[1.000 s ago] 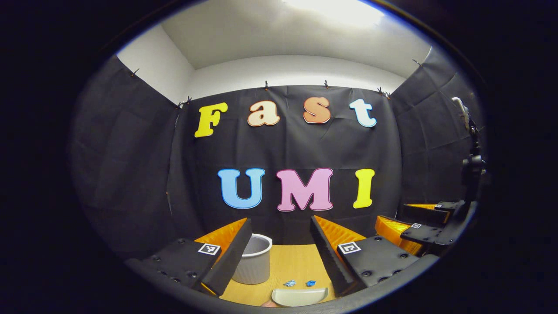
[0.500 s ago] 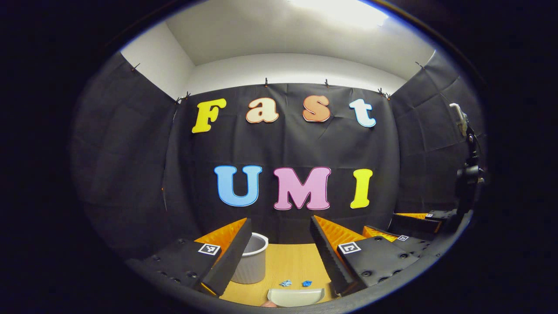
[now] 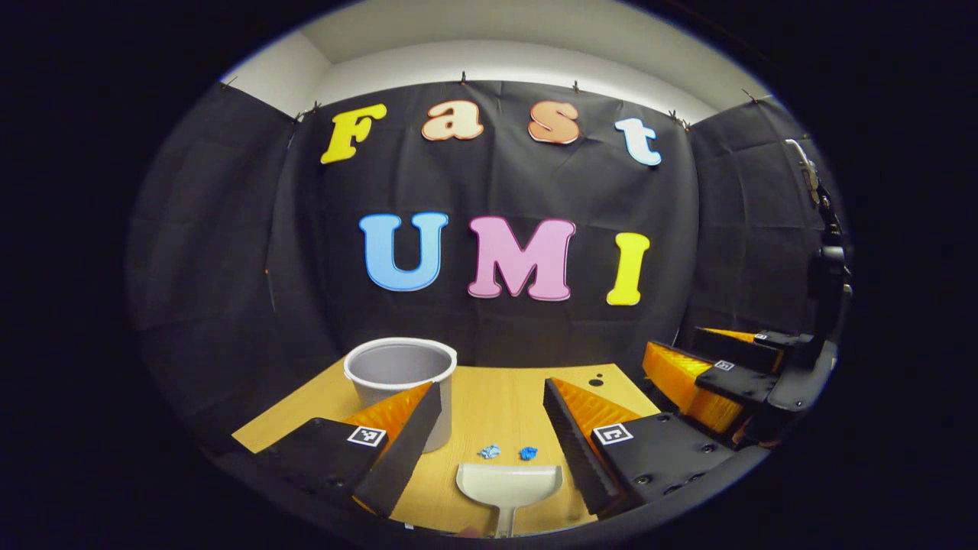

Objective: Pick up the small broom and dustpan from the desktop, sweep the trash into the dustpan with the broom, and then empty the trash into the garbage bin.

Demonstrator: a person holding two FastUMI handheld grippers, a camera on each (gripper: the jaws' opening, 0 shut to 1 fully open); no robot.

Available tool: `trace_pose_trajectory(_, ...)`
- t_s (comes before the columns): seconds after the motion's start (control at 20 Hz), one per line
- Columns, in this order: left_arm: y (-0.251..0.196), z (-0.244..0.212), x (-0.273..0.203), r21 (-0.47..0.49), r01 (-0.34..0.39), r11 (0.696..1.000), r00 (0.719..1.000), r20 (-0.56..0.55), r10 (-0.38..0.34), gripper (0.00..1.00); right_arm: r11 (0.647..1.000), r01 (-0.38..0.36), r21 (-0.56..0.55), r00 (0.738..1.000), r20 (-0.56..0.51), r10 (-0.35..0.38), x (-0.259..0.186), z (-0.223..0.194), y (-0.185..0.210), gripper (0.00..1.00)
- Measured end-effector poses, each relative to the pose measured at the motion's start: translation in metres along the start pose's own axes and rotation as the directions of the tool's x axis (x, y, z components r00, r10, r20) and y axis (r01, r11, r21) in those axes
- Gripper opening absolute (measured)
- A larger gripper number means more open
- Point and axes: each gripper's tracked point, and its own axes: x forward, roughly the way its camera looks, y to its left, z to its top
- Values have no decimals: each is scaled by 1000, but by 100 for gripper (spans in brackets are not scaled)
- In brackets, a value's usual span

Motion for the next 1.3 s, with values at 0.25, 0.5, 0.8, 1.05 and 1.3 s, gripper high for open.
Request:
trace_pose_trajectory(0.25, -16, -65, 31, -43, 85, 995, 968, -233, -92, 81, 994, 64, 91, 985, -167, -48, 13, -51, -18, 95)
trace_pose_trajectory(0.5, -21, -135, 29, -26, 149, 988, 844, -517, -141, 83, 977, 137, 161, 915, -398, -63, 24, -122, -28, 95)
trace_pose_trajectory(0.8, -15, -191, 28, -55, 214, 975, 642, -745, -183, 83, 946, 221, 236, 663, -748, 32, 24, -235, -11, 96)
trace_pose_trajectory(1.05, -10, -232, 38, -47, 267, 962, 452, -876, -169, 84, 951, 266, 161, 418, -908, 36, 9, -296, -16, 97)
trace_pose_trajectory(1.3, -6, -263, 49, -96, 182, 979, 312, -938, -150, 84, 974, 201, 100, 256, -966, 46, 5, -332, -18, 97)
